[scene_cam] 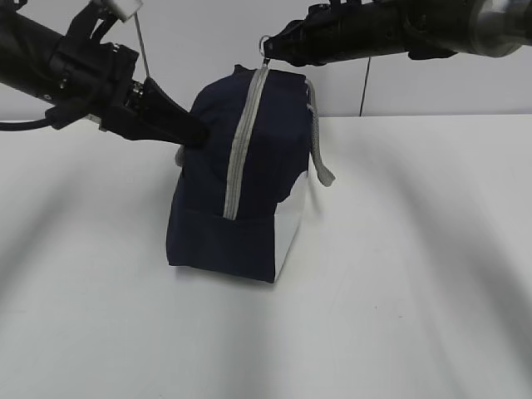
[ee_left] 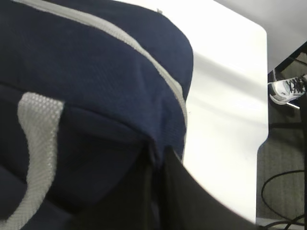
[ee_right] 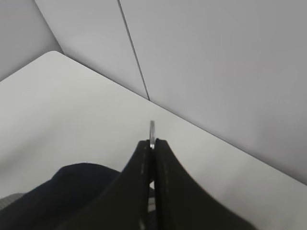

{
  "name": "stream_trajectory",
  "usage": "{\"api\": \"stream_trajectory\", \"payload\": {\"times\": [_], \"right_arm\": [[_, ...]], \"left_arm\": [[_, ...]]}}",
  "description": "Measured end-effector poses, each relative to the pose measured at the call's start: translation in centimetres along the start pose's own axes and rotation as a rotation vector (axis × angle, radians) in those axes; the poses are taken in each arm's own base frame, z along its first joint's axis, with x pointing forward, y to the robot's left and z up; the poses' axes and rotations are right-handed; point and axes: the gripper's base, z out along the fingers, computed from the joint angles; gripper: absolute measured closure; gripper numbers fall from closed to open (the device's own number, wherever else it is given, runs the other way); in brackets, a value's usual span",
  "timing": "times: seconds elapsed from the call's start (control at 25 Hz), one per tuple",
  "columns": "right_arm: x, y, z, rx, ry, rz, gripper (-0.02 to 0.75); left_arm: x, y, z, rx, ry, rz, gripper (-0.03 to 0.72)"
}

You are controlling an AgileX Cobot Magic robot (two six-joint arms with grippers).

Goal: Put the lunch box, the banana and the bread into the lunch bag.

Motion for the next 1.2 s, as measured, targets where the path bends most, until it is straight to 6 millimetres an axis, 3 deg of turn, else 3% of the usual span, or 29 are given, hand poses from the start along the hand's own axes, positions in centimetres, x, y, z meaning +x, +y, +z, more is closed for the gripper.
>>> {"api": "stream_trajectory", "payload": {"times": [0.36, 1.2], "right_arm": [[1.9, -0.5, 1.7, -0.034, 0.028, 0.019, 0.754], [3.6, -0.7, 3.2, -0.106, 0.042, 0.061, 0.754]], "left_arm": [[-0.8, -1.9, -1.8, -0.020, 0.052, 0.098, 0.687], [0.9, -1.1, -1.1, 0.004, 0.171, 0.008, 0.687]]}}
